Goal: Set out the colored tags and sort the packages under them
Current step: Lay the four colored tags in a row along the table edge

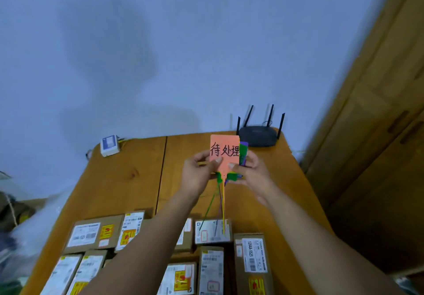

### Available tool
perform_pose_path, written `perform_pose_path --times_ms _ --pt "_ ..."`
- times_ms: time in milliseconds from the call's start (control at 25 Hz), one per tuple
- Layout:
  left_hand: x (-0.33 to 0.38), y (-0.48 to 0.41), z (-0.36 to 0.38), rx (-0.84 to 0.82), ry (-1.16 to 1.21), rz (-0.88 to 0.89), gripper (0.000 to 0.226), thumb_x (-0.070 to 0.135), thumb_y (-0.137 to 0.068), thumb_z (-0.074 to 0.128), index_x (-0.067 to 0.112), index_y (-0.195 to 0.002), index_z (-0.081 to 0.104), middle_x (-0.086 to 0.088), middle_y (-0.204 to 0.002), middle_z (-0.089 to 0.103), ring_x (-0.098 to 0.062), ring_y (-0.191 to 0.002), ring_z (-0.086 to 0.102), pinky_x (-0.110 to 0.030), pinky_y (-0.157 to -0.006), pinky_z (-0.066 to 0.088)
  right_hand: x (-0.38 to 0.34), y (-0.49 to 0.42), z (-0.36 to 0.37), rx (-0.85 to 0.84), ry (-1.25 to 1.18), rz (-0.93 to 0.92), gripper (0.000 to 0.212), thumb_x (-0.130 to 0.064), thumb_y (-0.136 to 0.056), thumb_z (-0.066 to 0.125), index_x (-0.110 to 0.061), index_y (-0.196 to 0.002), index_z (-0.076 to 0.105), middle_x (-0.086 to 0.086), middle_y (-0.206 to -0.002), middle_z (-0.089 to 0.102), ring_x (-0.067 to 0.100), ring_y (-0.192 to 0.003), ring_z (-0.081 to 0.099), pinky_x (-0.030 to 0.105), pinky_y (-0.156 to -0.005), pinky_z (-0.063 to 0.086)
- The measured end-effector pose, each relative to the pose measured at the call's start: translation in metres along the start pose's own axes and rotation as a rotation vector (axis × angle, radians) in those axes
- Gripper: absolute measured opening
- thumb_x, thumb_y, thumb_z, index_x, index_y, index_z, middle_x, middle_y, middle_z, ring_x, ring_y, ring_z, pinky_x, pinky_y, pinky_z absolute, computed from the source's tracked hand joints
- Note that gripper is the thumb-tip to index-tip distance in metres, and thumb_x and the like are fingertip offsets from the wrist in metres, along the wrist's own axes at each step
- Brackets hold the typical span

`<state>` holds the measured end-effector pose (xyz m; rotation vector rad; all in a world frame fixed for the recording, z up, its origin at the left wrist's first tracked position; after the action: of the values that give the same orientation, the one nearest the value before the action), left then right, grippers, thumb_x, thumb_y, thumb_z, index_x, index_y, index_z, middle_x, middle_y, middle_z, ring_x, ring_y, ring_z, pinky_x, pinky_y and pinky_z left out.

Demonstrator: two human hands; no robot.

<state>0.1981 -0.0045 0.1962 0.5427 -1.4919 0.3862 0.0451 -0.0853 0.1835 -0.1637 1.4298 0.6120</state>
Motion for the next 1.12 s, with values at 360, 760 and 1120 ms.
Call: perform_pose_path --times_ms 360,760,1120 --pt "-0.015 0.019 -0.087 0.243 0.137 -0.099 0.014 0.004 -0.101 0.064 0.002 -0.115 0.059 -0.018 -0.092 0.075 -0.025 -0.071 0.075 -0.037 -0.055 0.065 0.032 -0.015 0.079 -0.242 -0.044 0.082 0.027 -0.023 -0.099 0.071 -0.033 -0.123 0.067 -0.004 -0.12 0.079 0.031 -0.105 0.077 0.052 -0.078 0.066" --pt "-0.054 0.012 -0.261 0.314 0.065 -0.135 0.041 0.018 -0.097 0.074 0.009 -0.135 0.065 -0.03 -0.104 0.073 -0.031 -0.075 0.074 -0.047 -0.065 0.066 0.101 -0.03 0.25 -0.221 -0.053 0.164 0.026 -0.009 -0.095 0.074 -0.023 -0.117 0.069 0.006 -0.114 0.08 0.022 -0.084 0.08 0.031 -0.056 0.062" --pt "-0.158 -0.097 -0.468 0.403 0.195 -0.337 0.039 0.002 -0.091 0.077 0.002 -0.127 0.061 -0.016 -0.08 0.075 -0.016 -0.055 0.07 -0.025 -0.052 0.061 0.216 -0.099 0.418 0.029 -0.124 0.26 0.027 -0.015 -0.096 0.074 -0.023 -0.121 0.067 0.003 -0.117 0.076 0.025 -0.099 0.078 0.038 -0.064 0.066"
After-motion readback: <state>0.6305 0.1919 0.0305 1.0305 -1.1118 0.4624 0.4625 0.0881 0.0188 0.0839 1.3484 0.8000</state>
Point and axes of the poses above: each hand's wrist, its own y-axis away from the middle knuckle, its own z-axis out of the palm, x = y × z, the point moved 4 cm from there along -y, towards the middle knuckle
